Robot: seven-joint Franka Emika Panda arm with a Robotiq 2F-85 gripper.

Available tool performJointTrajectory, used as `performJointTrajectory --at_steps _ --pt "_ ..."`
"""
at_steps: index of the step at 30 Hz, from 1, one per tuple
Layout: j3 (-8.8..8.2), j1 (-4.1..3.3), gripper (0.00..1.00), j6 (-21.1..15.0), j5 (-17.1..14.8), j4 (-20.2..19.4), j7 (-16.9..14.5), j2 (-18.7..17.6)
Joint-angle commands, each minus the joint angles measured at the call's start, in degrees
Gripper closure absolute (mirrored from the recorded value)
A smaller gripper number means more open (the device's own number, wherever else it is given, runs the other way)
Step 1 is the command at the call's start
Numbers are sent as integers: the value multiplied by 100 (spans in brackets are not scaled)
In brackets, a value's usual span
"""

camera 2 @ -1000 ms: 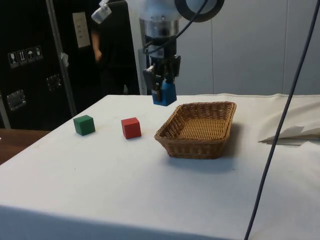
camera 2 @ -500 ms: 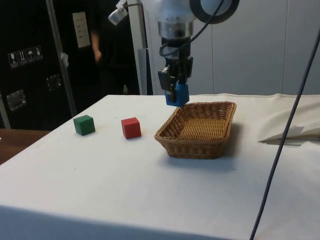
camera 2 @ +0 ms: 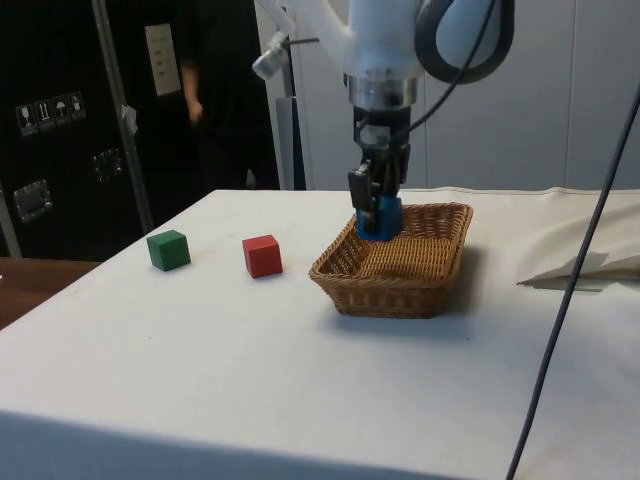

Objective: Pick up the blue cube and place it into the basket.

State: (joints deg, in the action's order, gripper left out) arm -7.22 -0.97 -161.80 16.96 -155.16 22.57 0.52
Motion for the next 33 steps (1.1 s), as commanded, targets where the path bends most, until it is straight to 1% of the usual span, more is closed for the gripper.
performJointTrajectory --at_steps 1,2,3,6,11,12,13,16,19,20,21,28,33 --pt "-11 6 97 -166 -29 -69 -63 -23" --pt "0 0 97 0 0 0 0 0" --pt "-17 0 97 -241 -46 -103 -92 -46" --pt "-17 -11 97 -510 -132 -218 -172 -132" --pt "6 -11 97 -705 -218 -258 -189 -309" --pt "-46 0 97 -521 -11 -195 -74 -246" --pt "6 -6 97 -745 -223 -264 -189 -350" --pt "-17 29 97 -865 -189 -269 -195 -481" --pt "-74 23 97 -900 -132 -281 -178 -493" --pt "-120 6 97 -825 -34 -206 -109 -539" --pt "-97 17 97 -888 -103 -275 -172 -487" --pt "-132 6 97 -825 -34 -229 -120 -498" --pt "-120 6 97 -837 -57 -241 -132 -498"
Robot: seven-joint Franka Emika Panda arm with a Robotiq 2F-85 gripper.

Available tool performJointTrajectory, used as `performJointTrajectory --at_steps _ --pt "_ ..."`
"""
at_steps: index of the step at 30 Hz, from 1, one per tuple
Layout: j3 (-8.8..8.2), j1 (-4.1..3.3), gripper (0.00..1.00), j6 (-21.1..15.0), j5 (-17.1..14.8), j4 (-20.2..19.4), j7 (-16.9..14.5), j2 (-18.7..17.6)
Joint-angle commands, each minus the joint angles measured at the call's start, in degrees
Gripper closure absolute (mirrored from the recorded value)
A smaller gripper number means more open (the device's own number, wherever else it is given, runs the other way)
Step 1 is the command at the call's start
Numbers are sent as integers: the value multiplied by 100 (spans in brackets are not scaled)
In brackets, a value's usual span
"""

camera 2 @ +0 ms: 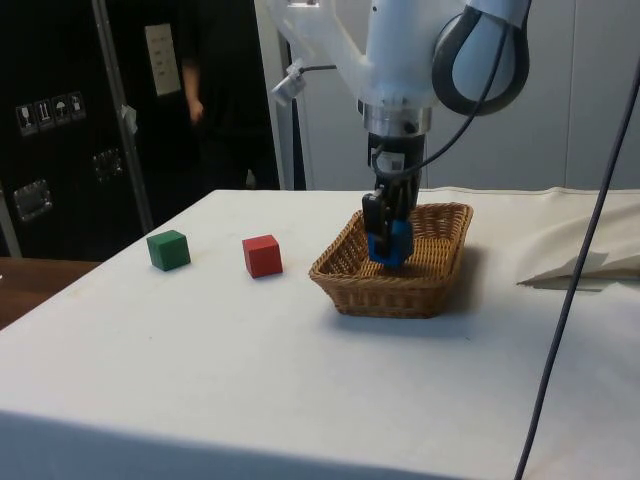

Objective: Pick up the blue cube and place it into the basket.

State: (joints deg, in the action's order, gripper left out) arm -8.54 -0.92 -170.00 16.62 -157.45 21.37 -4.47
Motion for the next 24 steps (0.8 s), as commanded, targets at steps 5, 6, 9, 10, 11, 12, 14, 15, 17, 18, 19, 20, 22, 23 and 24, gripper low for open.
performJointTrajectory --at_steps 5,6,9,10,11,12,14,15,17,18,19,20,22,23,24 --pt "11 0 97 -11 -17 -6 -11 0" --pt "6 0 97 -6 -17 -6 -6 0" --pt "6 0 81 -6 -11 -6 -6 0" --pt "6 0 72 0 -6 0 -6 0" --pt "6 0 57 0 -6 0 0 0" --pt "6 0 48 0 -6 0 0 0" --pt "0 0 29 0 0 0 0 0" --pt "0 0 29 0 -6 0 0 0" --pt "0 0 9 0 -6 0 0 0" --pt "0 0 0 0 -6 0 0 0" --pt "0 0 0 0 -6 0 0 0" --pt "0 0 0 0 0 0 0 0" --pt "0 0 0 0 0 0 0 0" --pt "0 0 0 6 0 0 0 0" --pt "0 0 0 0 0 0 0 0"
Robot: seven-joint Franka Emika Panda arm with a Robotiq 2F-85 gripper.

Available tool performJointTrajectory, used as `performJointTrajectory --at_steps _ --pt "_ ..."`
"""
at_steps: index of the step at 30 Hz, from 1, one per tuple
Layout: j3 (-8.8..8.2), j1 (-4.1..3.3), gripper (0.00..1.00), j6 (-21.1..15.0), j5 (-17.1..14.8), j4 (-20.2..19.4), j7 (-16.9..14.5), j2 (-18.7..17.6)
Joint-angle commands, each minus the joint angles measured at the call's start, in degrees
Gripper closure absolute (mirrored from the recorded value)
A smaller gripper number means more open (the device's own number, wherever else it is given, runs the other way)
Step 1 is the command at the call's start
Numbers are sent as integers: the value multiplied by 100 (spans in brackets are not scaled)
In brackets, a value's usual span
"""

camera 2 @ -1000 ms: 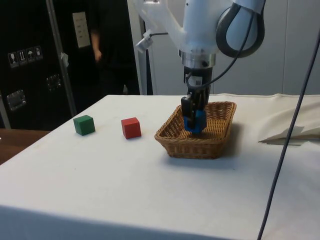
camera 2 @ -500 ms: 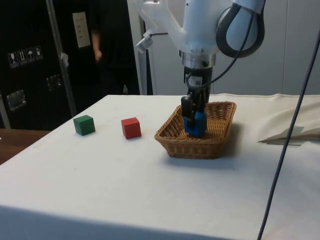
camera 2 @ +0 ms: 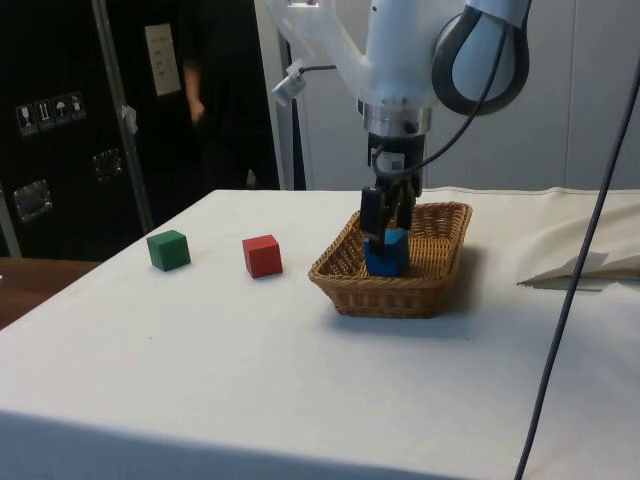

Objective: Pick up the blue cube and place it into the basket.

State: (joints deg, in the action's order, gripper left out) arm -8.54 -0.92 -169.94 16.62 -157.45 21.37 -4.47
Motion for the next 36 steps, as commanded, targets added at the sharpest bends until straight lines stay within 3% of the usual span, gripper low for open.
performJointTrajectory --at_steps 1,8,9,17,18,19,22,26,27,28,36 --pt "0 0 0 -6 0 0 0 0" --pt "-17 -6 0 390 -80 74 -11 384" --pt "-34 0 0 309 0 86 23 327" --pt "-46 -29 0 934 -155 206 -46 842" --pt "-46 0 0 865 -34 201 23 796" --pt "-46 -29 0 991 -166 223 -52 882" --pt "-40 -40 0 1220 -178 321 -40 1037" --pt "-29 -57 0 1432 -212 476 -40 1123" --pt "-29 -6 0 1381 -69 447 23 1134" --pt "-23 -63 0 1478 -223 521 -46 1129" --pt "23 -86 0 1719 -424 922 -143 1037"
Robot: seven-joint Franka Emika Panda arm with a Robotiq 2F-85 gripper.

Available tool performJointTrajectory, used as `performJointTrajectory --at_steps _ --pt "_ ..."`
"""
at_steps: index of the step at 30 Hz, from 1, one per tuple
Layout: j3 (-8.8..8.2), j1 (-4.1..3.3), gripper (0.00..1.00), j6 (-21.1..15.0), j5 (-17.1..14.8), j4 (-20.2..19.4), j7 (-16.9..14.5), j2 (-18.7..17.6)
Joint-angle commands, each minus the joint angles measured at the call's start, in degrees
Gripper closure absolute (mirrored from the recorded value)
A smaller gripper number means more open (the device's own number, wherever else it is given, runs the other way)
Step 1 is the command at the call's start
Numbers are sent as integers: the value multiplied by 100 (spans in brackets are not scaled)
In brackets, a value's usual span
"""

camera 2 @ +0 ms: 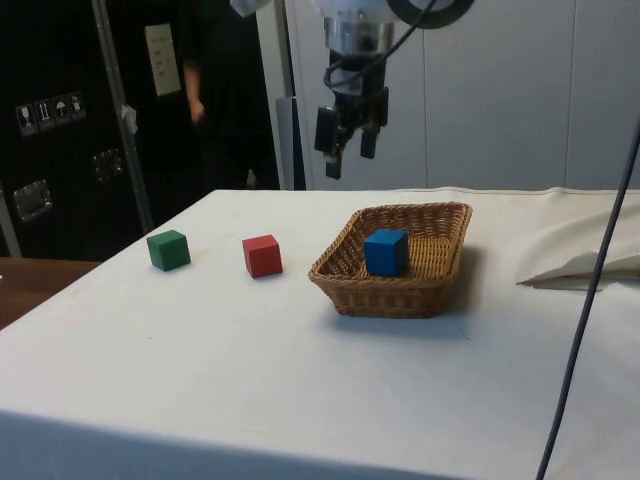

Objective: Pick up the blue cube and place it into the basket.

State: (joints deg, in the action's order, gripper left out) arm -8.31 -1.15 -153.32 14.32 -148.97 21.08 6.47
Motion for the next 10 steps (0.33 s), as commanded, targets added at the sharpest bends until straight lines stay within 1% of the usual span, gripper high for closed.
performJointTrajectory --at_steps 1,2,5,10 --pt "11 0 0 29 -23 46 -11 -17" --pt "17 -57 0 92 -246 160 -143 -97" --pt "34 -52 0 132 -309 275 -178 -160" --pt "34 -23 0 138 -229 298 -132 -172"
